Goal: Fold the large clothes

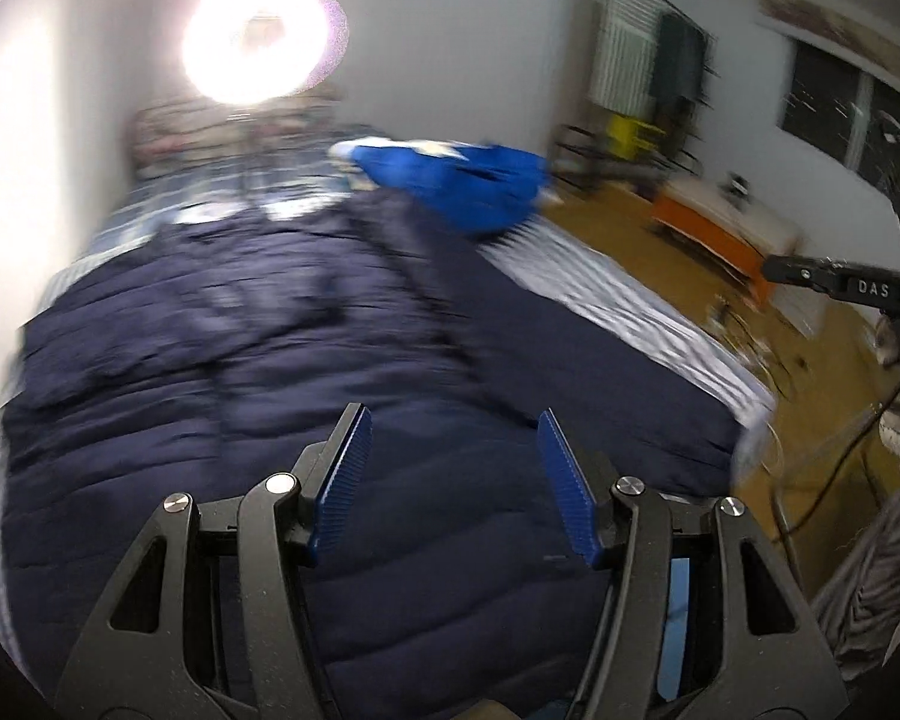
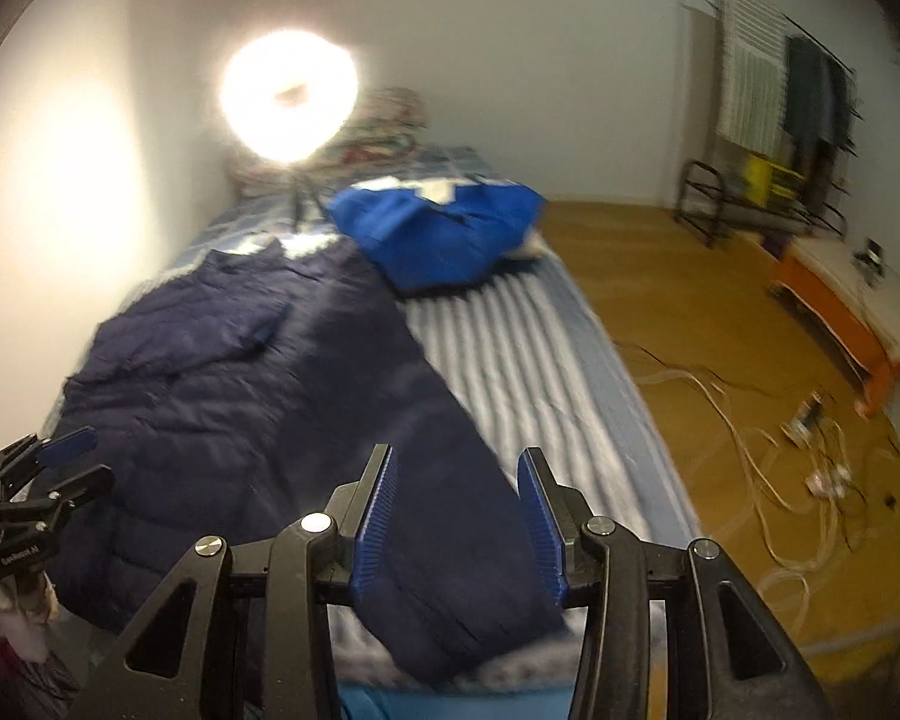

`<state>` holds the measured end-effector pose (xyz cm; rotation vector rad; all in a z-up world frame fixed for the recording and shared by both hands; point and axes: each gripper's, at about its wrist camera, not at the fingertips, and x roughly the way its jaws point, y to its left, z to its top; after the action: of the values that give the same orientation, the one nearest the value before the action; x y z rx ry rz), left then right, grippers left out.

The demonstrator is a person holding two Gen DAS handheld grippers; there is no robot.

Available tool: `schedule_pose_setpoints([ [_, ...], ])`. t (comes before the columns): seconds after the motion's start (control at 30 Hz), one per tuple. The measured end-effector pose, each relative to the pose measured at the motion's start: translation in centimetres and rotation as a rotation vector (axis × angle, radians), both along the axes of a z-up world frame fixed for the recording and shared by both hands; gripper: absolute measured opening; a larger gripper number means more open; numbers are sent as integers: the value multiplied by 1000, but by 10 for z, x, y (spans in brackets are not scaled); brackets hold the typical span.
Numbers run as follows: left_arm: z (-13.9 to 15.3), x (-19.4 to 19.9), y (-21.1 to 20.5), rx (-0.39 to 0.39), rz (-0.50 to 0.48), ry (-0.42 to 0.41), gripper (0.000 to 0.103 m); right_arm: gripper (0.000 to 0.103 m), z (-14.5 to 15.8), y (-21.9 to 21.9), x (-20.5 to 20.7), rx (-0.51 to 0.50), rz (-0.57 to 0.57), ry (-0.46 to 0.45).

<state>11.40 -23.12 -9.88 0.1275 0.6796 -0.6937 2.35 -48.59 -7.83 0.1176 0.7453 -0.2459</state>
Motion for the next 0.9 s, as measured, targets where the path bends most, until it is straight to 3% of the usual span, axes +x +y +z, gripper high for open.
schedule_pose_setpoints([
  [0.17, -18, -36, -85, 14, -187, 44, 60, 44, -11, -30, -36, 17, -71, 26],
  [0.4, -59, -65, -176, 98, -359, 97, 61, 45, -23, -55, -54, 59, -118, 22],
  [0.5, -74, -74, -203, 136, -404, 115, 73, 45, -26, -58, -49, 86, -122, 16],
  [0.57, -85, -76, -215, 160, -432, 138, 75, 45, -25, -61, -47, 98, -128, 5],
  [0.83, -130, -80, -241, 293, -468, 153, 75, 45, -23, -57, -42, 106, -118, -11],
  [0.87, -131, -80, -241, 298, -468, 149, 73, 45, -23, -56, -42, 105, -116, -11],
  [0.9, -133, -80, -242, 308, -461, 141, 63, 45, -23, -55, -41, 103, -116, -10],
])
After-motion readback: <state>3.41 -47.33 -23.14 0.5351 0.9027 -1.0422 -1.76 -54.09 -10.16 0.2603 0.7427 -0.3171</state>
